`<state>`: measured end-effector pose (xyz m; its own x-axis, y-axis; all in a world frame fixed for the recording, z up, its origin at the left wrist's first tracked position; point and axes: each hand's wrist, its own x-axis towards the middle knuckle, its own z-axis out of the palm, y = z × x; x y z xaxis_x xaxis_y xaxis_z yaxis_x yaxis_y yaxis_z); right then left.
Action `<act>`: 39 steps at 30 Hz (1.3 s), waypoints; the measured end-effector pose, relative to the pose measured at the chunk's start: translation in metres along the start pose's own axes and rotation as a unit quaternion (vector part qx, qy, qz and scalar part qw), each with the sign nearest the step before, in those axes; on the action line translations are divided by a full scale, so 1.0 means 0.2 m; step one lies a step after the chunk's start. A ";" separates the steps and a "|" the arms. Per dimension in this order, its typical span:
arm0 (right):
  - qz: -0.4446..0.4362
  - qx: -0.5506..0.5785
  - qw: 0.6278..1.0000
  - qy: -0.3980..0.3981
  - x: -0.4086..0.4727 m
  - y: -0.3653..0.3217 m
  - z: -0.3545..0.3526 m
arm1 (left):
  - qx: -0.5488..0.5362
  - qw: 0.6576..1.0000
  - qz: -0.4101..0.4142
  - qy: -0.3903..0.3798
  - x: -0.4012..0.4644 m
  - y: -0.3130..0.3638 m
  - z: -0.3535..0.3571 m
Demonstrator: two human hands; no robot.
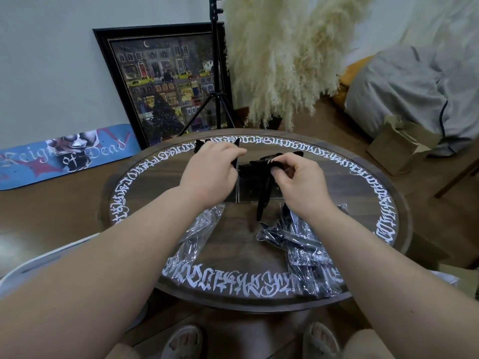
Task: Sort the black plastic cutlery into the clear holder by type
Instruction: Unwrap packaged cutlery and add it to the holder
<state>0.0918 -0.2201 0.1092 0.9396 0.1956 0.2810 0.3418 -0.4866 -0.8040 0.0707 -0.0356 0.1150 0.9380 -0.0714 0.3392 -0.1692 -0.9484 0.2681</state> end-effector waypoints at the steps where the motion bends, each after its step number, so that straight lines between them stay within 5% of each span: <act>1: -0.002 -0.002 1.000 -0.002 0.00 -0.01 0.01 | -0.015 1.000 0.020 0.009 -0.01 0.03 -0.01; 6: -0.019 -0.015 0.999 -0.020 -0.01 -0.04 0.03 | -0.085 0.995 0.051 -0.013 -0.03 0.15 -0.05; 21: -0.011 0.011 0.999 0.043 0.00 -0.04 -0.09 | -0.040 0.974 0.004 0.224 0.15 0.05 -0.31; 33: -0.013 -0.014 0.995 0.097 -0.01 0.08 -0.17 | 0.022 0.999 -0.026 0.007 0.19 0.06 0.00; 39: -0.006 -0.005 0.995 0.102 0.02 0.16 -0.19 | -0.003 0.996 -0.020 0.085 0.21 0.06 0.00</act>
<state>0.1069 -0.2672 0.1047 0.9197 0.0243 0.3920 0.3519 -0.4940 -0.7950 0.1081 -0.0496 0.1320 0.8797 0.0205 0.4751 -0.1345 -0.9475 0.2900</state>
